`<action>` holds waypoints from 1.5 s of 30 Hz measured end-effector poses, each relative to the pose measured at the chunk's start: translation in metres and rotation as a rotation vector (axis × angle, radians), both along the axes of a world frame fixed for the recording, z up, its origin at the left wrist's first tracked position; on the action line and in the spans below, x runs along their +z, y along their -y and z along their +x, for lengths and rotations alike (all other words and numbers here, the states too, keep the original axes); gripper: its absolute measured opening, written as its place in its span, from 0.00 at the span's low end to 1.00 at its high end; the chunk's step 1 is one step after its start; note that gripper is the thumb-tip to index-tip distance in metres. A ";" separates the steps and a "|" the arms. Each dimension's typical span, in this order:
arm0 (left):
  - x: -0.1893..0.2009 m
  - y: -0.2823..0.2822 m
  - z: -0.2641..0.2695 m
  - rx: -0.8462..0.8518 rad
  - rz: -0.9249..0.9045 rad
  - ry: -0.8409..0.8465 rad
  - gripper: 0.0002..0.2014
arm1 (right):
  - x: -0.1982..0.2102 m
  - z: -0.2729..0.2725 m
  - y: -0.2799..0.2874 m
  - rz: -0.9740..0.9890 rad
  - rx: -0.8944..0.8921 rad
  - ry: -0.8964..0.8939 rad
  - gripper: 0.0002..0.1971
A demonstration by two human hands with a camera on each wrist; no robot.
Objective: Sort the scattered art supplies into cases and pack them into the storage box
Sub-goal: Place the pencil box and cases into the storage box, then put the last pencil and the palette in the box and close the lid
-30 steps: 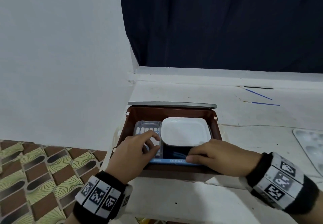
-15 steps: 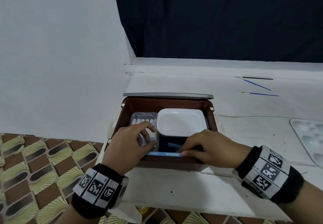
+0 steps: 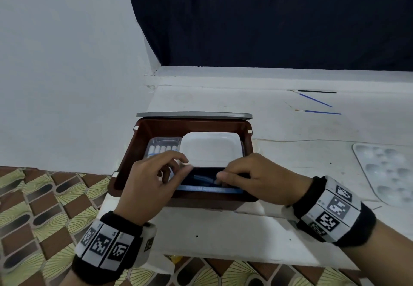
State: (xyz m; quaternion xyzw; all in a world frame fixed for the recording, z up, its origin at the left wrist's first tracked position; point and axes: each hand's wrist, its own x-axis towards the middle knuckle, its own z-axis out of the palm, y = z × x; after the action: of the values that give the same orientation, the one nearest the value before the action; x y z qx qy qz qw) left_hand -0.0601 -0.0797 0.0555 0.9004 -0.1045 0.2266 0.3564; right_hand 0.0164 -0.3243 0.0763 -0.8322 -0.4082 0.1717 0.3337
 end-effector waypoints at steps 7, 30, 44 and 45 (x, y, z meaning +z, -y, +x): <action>0.018 0.079 0.011 0.021 -0.038 0.016 0.05 | 0.010 0.006 0.061 0.290 -0.069 0.042 0.12; -0.004 0.325 0.184 0.007 -0.351 -0.286 0.07 | -0.016 0.159 0.345 0.161 -0.510 0.048 0.01; -0.064 0.327 0.451 0.169 0.249 -0.685 0.23 | -0.067 0.333 0.369 -0.468 -0.486 0.226 0.22; -0.065 0.326 0.462 0.161 0.334 -0.713 0.23 | -0.069 0.343 0.369 -0.514 -0.488 0.217 0.23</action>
State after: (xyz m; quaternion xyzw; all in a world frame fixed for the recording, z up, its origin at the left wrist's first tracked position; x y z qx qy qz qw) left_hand 0.4024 -0.4060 -0.0095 0.9734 0.0615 -0.0930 0.2003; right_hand 0.3590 -0.6930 0.0074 -0.9750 -0.1743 0.0949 0.0996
